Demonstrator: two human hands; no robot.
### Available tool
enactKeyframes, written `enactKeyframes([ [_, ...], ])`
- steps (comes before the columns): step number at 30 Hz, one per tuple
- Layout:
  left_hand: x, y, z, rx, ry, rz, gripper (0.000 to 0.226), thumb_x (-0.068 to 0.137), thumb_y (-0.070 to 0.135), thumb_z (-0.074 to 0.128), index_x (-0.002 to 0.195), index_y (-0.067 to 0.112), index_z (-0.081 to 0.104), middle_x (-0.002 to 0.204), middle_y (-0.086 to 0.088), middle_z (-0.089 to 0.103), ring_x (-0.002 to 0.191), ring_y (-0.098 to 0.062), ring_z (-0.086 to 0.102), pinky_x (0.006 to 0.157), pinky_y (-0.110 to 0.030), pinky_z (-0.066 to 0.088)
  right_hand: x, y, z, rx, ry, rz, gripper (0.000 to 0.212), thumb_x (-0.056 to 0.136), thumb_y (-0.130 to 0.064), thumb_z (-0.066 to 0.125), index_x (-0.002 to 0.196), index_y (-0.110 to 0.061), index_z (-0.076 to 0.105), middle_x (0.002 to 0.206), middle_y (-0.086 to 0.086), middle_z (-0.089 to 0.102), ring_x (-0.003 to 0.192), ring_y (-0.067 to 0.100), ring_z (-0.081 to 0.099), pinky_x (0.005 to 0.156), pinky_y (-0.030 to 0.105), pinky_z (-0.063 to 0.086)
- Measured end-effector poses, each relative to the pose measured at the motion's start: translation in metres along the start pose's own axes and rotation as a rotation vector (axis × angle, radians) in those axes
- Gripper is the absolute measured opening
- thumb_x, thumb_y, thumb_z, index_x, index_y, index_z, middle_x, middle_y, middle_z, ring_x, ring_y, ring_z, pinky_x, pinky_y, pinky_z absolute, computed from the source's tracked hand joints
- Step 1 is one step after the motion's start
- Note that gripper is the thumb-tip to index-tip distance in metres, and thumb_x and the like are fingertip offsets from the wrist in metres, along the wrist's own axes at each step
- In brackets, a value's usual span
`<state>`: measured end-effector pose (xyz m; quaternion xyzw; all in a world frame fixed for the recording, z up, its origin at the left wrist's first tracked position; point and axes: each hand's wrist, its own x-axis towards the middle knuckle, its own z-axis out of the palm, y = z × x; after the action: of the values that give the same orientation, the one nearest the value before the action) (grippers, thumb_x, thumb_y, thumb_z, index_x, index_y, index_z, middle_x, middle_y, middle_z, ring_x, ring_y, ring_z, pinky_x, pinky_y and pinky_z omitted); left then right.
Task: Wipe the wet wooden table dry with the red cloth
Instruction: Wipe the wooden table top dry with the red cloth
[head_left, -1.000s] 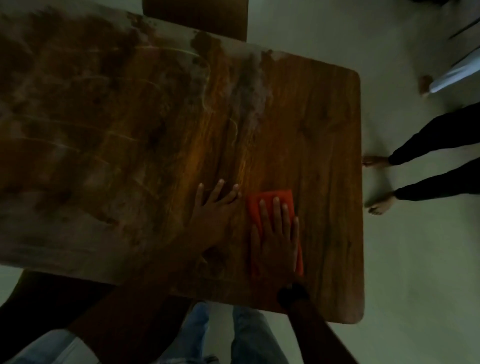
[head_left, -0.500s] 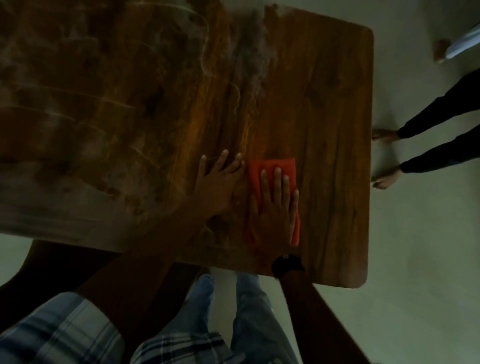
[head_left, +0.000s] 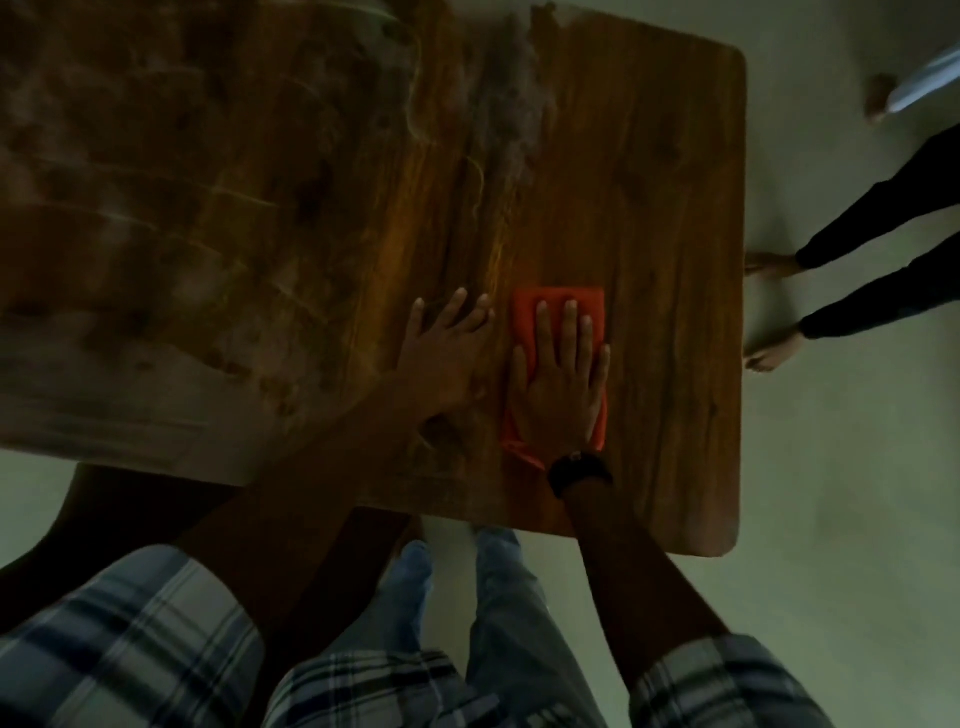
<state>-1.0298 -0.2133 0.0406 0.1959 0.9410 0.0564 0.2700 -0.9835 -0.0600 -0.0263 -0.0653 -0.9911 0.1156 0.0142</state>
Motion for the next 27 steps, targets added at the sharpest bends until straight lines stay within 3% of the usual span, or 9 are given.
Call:
enactKeyframes([
  [7,-0.005,0.004,-0.009,-0.029,-0.011,0.016,0.085,0.091,0.049,0.05,0.152,0.019,-0.001,0.16,0.001,-0.011,0.146,-0.022,-0.018,0.116,-0.056,-0.007,-0.057,-0.023,0.004,-0.02,0.045,0.074,0.063,0.101,-0.049,0.028,0.155,-0.017,0.027,0.163,0.012,0.018,0.151,0.029,0.015,0.12,0.054,0.015],
  [12,-0.002,0.003,-0.007,-0.064,-0.007,0.023,0.08,0.092,0.036,0.051,0.153,0.019,0.003,0.161,0.0,-0.01,0.146,-0.021,-0.017,0.115,-0.055,-0.008,-0.111,-0.036,-0.001,0.004,0.038,0.027,0.061,0.1,-0.043,0.037,0.154,-0.015,0.03,0.162,0.013,0.019,0.151,0.03,0.016,0.12,0.054,0.015],
  [18,-0.004,-0.001,-0.008,-0.063,-0.002,0.03,0.069,0.097,0.042,0.037,0.153,0.023,0.001,0.16,0.004,-0.01,0.146,-0.02,-0.016,0.116,-0.054,-0.007,-0.052,-0.021,0.004,-0.045,0.034,-0.026,0.061,0.1,-0.048,0.028,0.154,-0.019,0.03,0.162,0.011,0.021,0.15,0.029,0.019,0.119,0.055,0.017],
  [22,-0.004,-0.003,0.002,-0.048,0.015,0.011,0.079,0.094,0.042,0.044,0.152,0.024,-0.006,0.16,0.005,-0.014,0.145,-0.018,-0.019,0.115,-0.056,-0.009,0.019,-0.014,0.009,-0.038,0.041,0.014,0.062,0.1,-0.049,0.027,0.154,-0.02,0.03,0.162,0.011,0.022,0.149,0.03,0.022,0.118,0.055,0.014],
  [27,0.0,-0.009,0.008,-0.084,0.146,-0.006,0.067,0.098,0.035,0.035,0.153,0.023,-0.002,0.16,0.004,-0.012,0.146,-0.017,-0.017,0.115,-0.055,-0.01,0.038,-0.016,0.009,-0.033,0.046,0.067,0.061,0.101,-0.048,0.026,0.154,-0.02,0.029,0.162,0.011,0.022,0.149,0.03,0.022,0.119,0.054,0.013],
])
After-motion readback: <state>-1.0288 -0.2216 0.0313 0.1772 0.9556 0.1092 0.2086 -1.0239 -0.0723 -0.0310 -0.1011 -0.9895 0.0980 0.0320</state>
